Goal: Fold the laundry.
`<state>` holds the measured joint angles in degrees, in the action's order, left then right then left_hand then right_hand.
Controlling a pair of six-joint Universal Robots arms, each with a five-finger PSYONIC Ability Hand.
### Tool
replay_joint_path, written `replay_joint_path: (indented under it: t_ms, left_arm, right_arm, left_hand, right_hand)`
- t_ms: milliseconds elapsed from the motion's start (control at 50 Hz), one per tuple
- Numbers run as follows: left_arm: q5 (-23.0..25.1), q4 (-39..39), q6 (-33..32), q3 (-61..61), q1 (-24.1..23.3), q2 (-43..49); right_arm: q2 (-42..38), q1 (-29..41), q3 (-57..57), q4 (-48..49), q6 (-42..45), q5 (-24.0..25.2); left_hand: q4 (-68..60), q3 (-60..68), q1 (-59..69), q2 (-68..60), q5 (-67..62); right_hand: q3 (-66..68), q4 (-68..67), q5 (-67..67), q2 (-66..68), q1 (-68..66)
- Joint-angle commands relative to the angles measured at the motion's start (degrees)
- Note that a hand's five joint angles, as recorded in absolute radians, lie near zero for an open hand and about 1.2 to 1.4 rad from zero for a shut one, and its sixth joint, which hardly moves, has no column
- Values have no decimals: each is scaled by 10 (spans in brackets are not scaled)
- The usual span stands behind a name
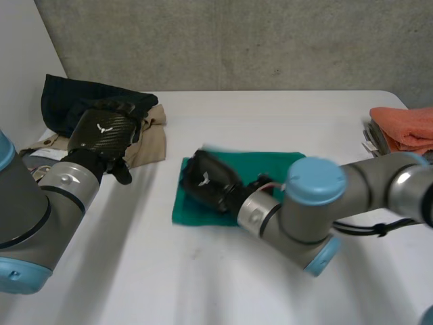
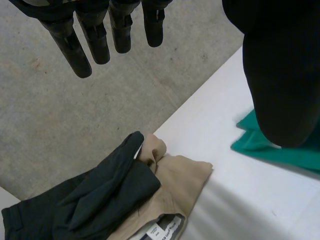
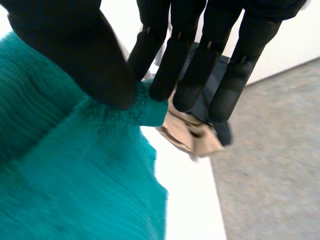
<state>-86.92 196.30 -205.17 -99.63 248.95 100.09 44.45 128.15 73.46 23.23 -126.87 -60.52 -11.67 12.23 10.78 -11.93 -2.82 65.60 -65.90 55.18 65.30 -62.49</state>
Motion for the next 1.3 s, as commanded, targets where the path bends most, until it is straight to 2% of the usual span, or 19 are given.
replay_joint_path:
  t_ms: [20,80,100,180,240,360,480,560,640,660,720,740,860,940,1040,1100,1180,1200,1300]
  left_arm:
    - [-2,32,-1,36,-24,41]
    - [-2,36,0,55,-36,55]
    - [-2,36,0,70,-43,68]
    - [-1,38,0,110,-76,104]
    - [0,38,0,150,-113,145]
    - [-1,29,-2,251,-145,262]
    - [-3,4,-8,341,-155,360]
    - [-6,-27,-8,393,-153,411]
    - [-7,-60,-8,407,-152,432]
    - [-9,-74,-8,405,-153,433]
    - [-22,-98,-8,395,-157,432]
    - [-42,-108,-7,383,-159,425]
    - [-120,-118,-4,322,-167,348]
    - [-123,-118,-3,270,-173,277]
    - [-121,-117,-1,211,-171,197]
    - [-121,-117,-1,193,-168,174]
    - [-122,-117,1,171,-157,146]
    - [-123,-117,1,163,-146,137]
    - [-123,-113,2,133,-101,110]
  right_arm:
    - [15,11,4,-21,-28,-115]
    - [51,9,25,-24,-92,-163]
    - [84,-2,40,-26,-143,-183]
    - [158,-66,91,-44,-253,-184]
    - [176,-106,120,-89,-304,-184]
    - [177,-157,173,-145,-319,-192]
    - [168,-192,211,-131,-291,-190]
    - [158,-197,223,-100,-278,-190]
    - [158,-198,228,-79,-278,-189]
    - [158,-197,228,-74,-278,-189]
    - [157,-198,228,-72,-277,-189]
    - [156,-199,227,-72,-277,-190]
    - [162,-212,227,-73,-253,-192]
    - [165,-217,221,-82,-192,-199]
    - [179,-210,194,-76,-45,-240]
    - [179,-201,170,-70,2,-247]
    - [172,-116,129,-41,22,-216]
    - [172,-76,117,-23,22,-185]
    - [123,6,114,-2,23,-82]
  left_hand:
    - [17,-22,-8,19,28]
    - [17,-22,-8,19,28]
    - [17,-22,-8,19,28]
    - [17,-22,-8,19,28]
    - [17,-22,-8,19,28]
    - [17,-22,-8,19,28]
    - [17,-22,-8,19,28]
    - [17,-22,-8,19,28]
    - [15,-20,-6,17,26]
    - [11,-17,-2,14,23]
    - [6,-12,3,9,18]
    - [1,-7,8,4,13]
    - [1,-7,8,4,13]
    - [3,-8,6,5,14]
    - [6,-12,3,9,18]
    - [6,-12,3,9,18]
    - [9,-15,-1,12,21]
    - [9,-15,-1,12,21]
    - [13,-18,-4,15,24]
  right_hand:
    - [-556,559,-552,-553,525]
    - [-556,559,-552,-553,525]
    - [-556,559,-552,-553,525]
    - [-556,559,-552,-553,525]
    - [-556,559,-552,-553,525]
    - [-556,559,-552,-553,525]
    - [-556,559,-552,-553,525]
    - [-411,414,-407,-408,380]
    - [-192,195,-188,-189,161]
    - [-99,102,-94,-96,67]
    - [58,-55,63,61,-89]
    - [143,-140,147,146,-174]
    - [144,-141,148,147,-175]
    - [144,-141,148,147,-175]
    - [144,-141,148,147,-175]
    - [144,-141,148,147,-175]
    - [144,-141,148,147,-175]
    - [144,-141,148,147,-175]
    - [144,-141,148,147,-175]
